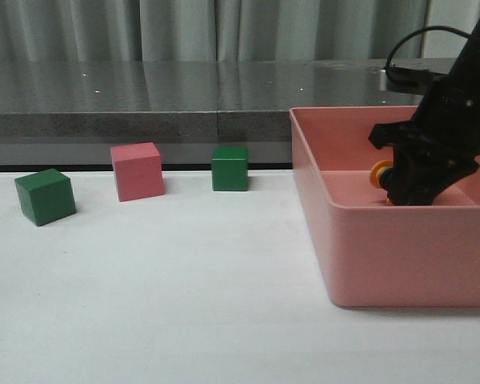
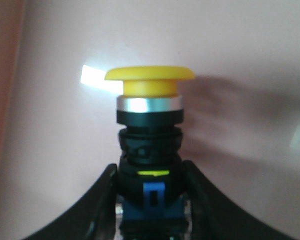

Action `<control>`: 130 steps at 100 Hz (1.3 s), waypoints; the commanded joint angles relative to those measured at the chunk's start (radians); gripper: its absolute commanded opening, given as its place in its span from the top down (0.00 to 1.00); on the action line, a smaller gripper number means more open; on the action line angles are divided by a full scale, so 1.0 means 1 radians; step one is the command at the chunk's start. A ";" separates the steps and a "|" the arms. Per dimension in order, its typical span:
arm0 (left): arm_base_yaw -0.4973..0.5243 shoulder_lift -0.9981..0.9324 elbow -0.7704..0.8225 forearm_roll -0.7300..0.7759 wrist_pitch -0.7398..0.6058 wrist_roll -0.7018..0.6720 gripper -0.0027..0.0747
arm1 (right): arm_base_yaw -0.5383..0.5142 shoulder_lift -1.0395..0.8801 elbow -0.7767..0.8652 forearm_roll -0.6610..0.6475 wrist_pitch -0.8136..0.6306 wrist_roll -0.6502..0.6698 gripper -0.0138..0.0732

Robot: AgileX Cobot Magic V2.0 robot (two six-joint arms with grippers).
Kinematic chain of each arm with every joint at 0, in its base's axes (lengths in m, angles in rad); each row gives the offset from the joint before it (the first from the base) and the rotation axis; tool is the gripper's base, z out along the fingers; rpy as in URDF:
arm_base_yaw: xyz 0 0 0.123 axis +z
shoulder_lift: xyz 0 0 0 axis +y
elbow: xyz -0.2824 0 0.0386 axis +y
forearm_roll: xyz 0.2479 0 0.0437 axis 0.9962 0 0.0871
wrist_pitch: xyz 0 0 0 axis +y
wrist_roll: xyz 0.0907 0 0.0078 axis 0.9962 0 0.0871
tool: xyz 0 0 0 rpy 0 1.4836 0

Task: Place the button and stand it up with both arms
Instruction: 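Close the right gripper on the button base and lift it out, then carry the button to the table near the pink cube and release it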

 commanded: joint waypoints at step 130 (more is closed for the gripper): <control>0.001 -0.031 0.029 0.000 -0.076 -0.012 0.99 | 0.552 0.169 -0.455 -0.054 0.117 -0.647 0.69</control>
